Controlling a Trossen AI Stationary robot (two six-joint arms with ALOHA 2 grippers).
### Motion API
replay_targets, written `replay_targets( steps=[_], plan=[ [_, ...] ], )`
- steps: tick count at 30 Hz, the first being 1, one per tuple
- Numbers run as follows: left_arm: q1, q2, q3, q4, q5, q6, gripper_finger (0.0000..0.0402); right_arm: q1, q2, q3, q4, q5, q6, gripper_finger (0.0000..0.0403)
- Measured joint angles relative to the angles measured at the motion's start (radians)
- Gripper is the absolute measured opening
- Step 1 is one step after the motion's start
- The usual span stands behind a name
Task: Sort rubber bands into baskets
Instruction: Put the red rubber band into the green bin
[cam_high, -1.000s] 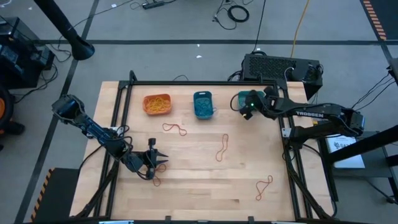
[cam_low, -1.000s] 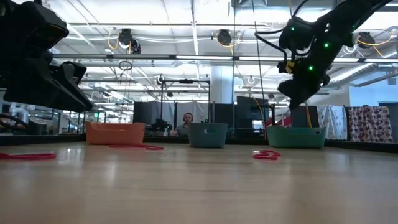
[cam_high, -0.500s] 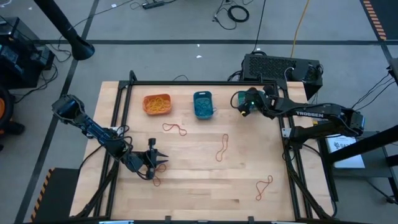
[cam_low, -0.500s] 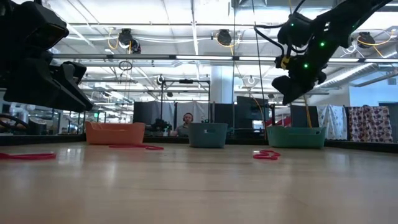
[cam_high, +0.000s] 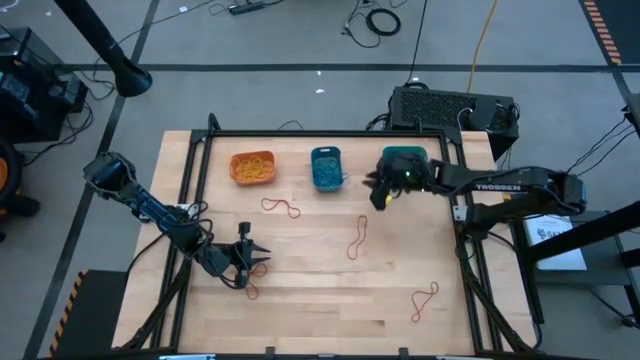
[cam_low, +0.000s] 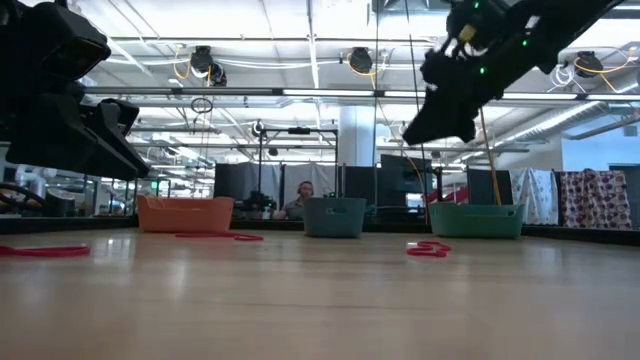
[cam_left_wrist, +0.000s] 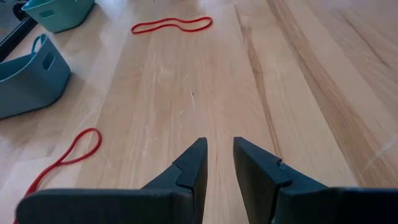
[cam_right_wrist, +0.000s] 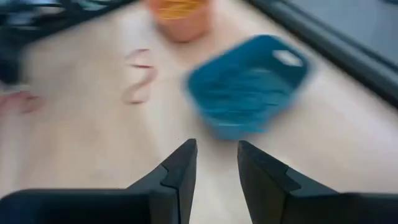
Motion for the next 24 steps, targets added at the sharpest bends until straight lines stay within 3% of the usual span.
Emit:
replay_targets(
  steps=[10, 13, 19, 24],
  plan=[
    [0.000, 0.000, 0.000, 0.000, 0.000, 0.000, 0.0086, 0.233, 0.078, 0.001, 0.241, -0.039, 0.049, 0.0110],
    [0.000, 0.000, 0.000, 0.000, 0.000, 0.000, 0.0086, 0.297, 0.126, 0.000, 0.227, -0.093, 0.096, 0.0110],
    [0.000, 0.000, 0.000, -0.003, 0.001, -0.027, 0.0086, 0.438, 0.150, 0.000, 0.024, -0.389, 0.458, 0.0109],
    [0.000, 0.000, 0.000, -0.003, 0.002, -0.053, 0.0086, 0.597, 0.144, 0.000, -0.143, -0.473, 0.788, 0.0109]
  ],
)
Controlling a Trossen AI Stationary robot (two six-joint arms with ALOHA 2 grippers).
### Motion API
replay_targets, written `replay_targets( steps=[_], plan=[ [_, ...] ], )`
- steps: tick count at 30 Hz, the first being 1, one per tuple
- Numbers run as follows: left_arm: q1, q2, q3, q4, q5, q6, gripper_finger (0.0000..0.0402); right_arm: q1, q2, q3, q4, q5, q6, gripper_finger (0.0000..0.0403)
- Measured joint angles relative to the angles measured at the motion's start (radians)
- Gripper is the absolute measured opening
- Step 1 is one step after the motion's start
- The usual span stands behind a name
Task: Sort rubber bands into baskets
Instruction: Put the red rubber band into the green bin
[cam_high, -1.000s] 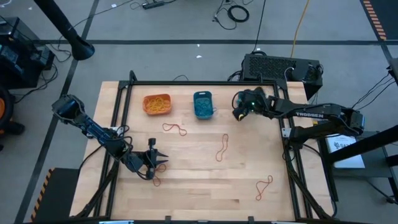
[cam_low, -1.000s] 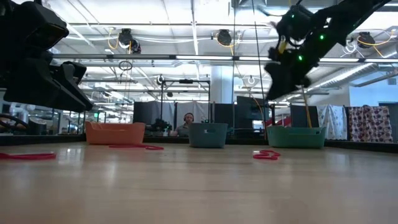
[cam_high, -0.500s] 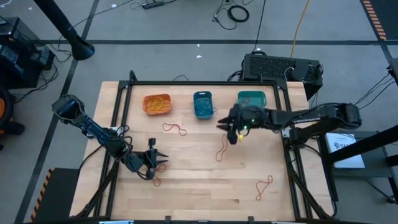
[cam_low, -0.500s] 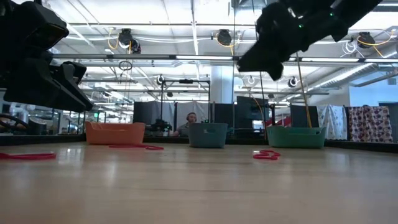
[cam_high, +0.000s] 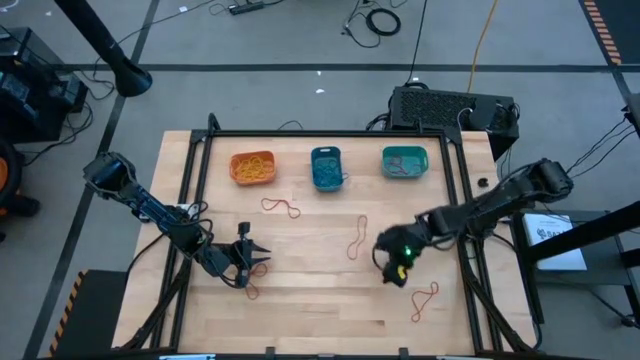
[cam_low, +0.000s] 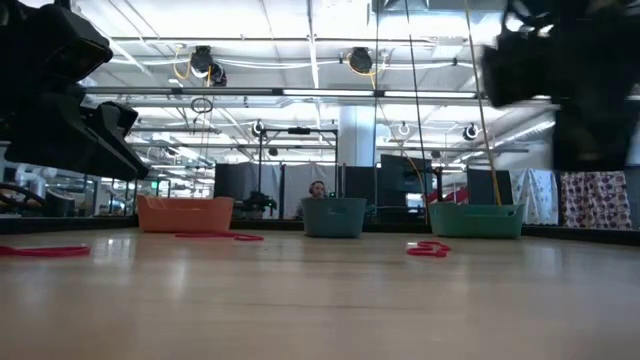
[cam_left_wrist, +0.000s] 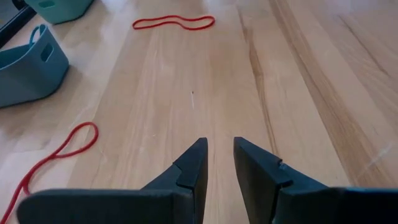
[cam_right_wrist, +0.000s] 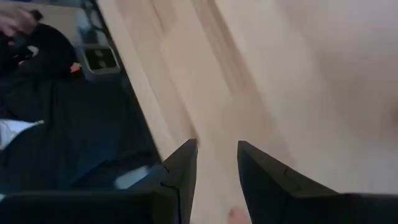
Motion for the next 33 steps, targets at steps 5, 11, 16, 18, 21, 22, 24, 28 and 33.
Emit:
replay_targets(
  steps=[5, 11, 16, 18, 21, 22, 24, 28, 33],
  plan=[
    [0.000, 0.000, 0.000, 0.002, 0.000, 0.000, 0.0086, 0.115, 0.000, 0.000, -0.092, -0.011, 0.266, 0.0109],
    [0.000, 0.000, 0.000, 0.002, -0.001, 0.040, 0.0086, 0.203, 0.000, 0.000, -0.224, -0.004, 0.461, 0.0109],
    [0.009, 0.000, 0.000, 0.003, -0.003, 0.089, 0.0086, 0.258, 0.000, 0.000, -0.314, 0.023, 0.515, 0.0109],
    [0.023, 0.000, 0.000, 0.006, -0.004, 0.106, 0.0086, 0.279, 0.000, 0.000, -0.365, 0.055, 0.511, 0.0109],
    [0.046, 0.000, 0.000, 0.007, -0.005, 0.115, 0.0086, 0.313, 0.003, 0.000, -0.401, 0.105, 0.487, 0.0109],
    [0.055, 0.000, 0.000, 0.007, -0.005, 0.116, 0.0086, 0.325, 0.006, 0.000, -0.399, 0.116, 0.481, 0.0109],
    [0.073, 0.000, 0.000, 0.006, -0.006, 0.116, 0.0086, 0.348, 0.017, 0.000, -0.393, 0.140, 0.469, 0.0109],
    [0.104, 0.000, 0.000, 0.006, -0.005, 0.116, 0.0086, 0.389, 0.064, 0.000, -0.373, 0.163, 0.463, 0.0109],
    [0.128, 0.000, 0.000, 0.005, 0.023, 0.116, 0.0086, 0.424, 0.141, 0.000, -0.307, 0.157, 0.463, 0.0109]
  ],
)
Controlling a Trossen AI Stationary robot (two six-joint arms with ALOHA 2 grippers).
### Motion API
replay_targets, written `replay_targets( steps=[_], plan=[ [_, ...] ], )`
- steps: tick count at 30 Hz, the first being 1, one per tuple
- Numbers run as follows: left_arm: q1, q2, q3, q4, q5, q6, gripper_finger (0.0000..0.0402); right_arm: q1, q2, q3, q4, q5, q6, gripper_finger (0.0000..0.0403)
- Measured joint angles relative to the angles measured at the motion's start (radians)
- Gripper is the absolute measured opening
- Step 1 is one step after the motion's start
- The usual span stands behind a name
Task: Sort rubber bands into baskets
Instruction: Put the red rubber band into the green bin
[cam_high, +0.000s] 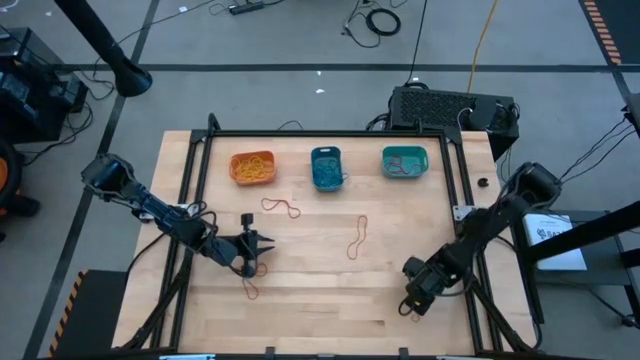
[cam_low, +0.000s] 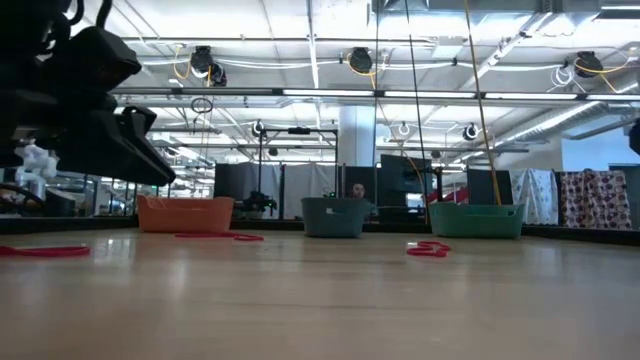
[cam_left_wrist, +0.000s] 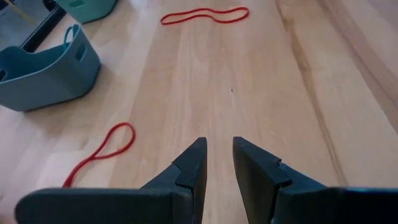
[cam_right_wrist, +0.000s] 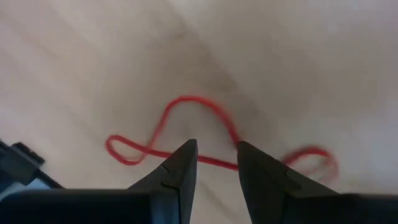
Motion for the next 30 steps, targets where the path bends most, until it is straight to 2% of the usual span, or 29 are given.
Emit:
replay_targets(
  steps=[5, 9, 14, 19, 23, 26, 30],
  plan=[
    [0.011, 0.000, 0.000, -0.002, 0.023, -0.002, 0.0086, 0.019, 0.062, 0.004, 0.051, -0.016, 0.001, 0.0109],
    [0.010, 0.000, 0.000, -0.002, 0.025, -0.002, 0.0086, 0.026, 0.085, 0.008, -0.012, -0.010, 0.002, 0.0106],
    [0.010, 0.000, 0.000, -0.002, 0.025, -0.002, 0.0086, 0.027, 0.081, 0.011, -0.053, 0.024, -0.007, 0.0081],
    [0.011, 0.000, 0.000, -0.001, 0.025, -0.002, 0.0086, 0.010, 0.085, 0.059, -0.112, 0.043, -0.086, 0.0048],
    [0.011, 0.000, 0.000, 0.001, 0.025, -0.002, 0.0086, -0.020, 0.076, 0.128, -0.171, 0.104, -0.147, 0.0030],
    [0.011, 0.000, 0.000, 0.001, 0.025, -0.002, 0.0086, -0.030, 0.064, 0.198, -0.234, 0.104, -0.193, 0.0021],
    [0.011, 0.000, 0.000, -0.002, 0.026, -0.002, 0.0086, -0.034, 0.067, 0.217, -0.240, 0.141, -0.289, 0.0019]
  ],
)
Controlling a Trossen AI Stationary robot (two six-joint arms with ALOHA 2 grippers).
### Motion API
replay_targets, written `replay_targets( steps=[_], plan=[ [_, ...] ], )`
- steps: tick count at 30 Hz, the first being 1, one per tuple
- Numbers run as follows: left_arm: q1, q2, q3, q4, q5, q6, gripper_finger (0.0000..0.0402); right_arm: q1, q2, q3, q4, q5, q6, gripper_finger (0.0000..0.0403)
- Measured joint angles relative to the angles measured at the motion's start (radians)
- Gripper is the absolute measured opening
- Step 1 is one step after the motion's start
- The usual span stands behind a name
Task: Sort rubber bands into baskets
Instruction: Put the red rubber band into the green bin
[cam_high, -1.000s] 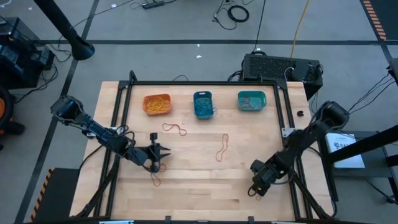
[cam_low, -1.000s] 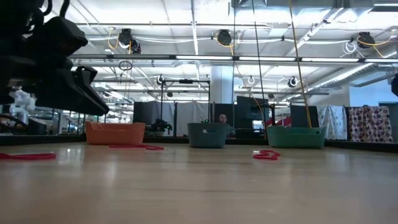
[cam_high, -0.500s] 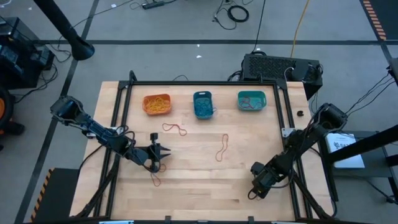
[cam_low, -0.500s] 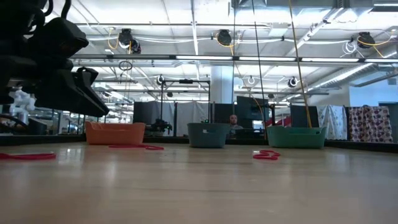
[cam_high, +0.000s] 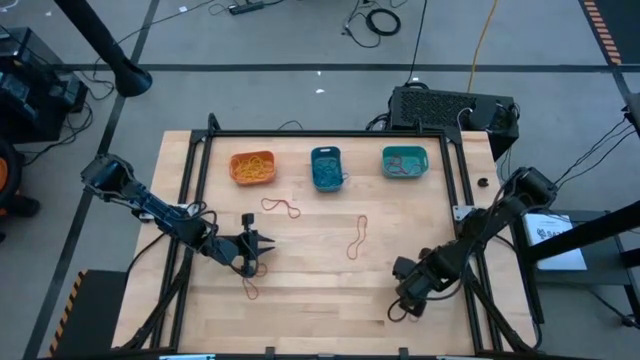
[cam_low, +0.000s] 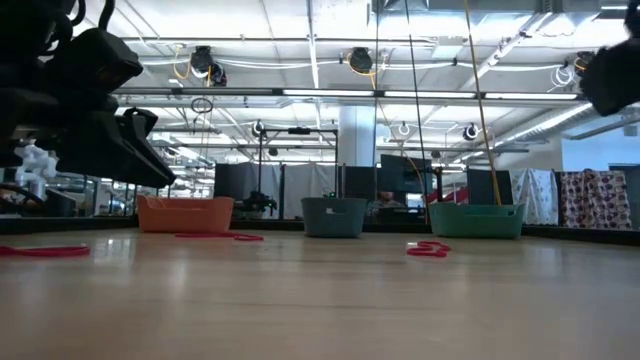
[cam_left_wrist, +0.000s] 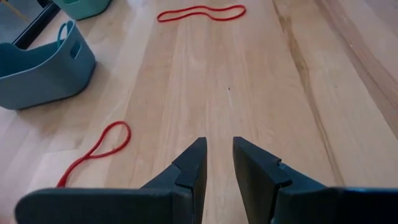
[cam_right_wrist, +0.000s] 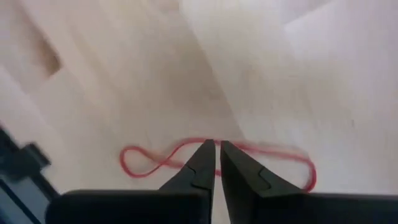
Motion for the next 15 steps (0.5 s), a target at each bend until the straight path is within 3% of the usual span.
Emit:
replay_targets(
  steps=[7, 15],
  plan=[
    [0.000, 0.000, 0.000, -0.001, 0.000, -0.008, 0.0086, 0.001, -0.001, -0.003, -0.072, -0.008, -0.031, 0.0043],
    [-0.001, 0.000, 0.000, -0.001, 0.000, -0.040, 0.0086, 0.022, 0.016, -0.032, -0.084, 0.003, -0.162, 0.0113]
  ],
)
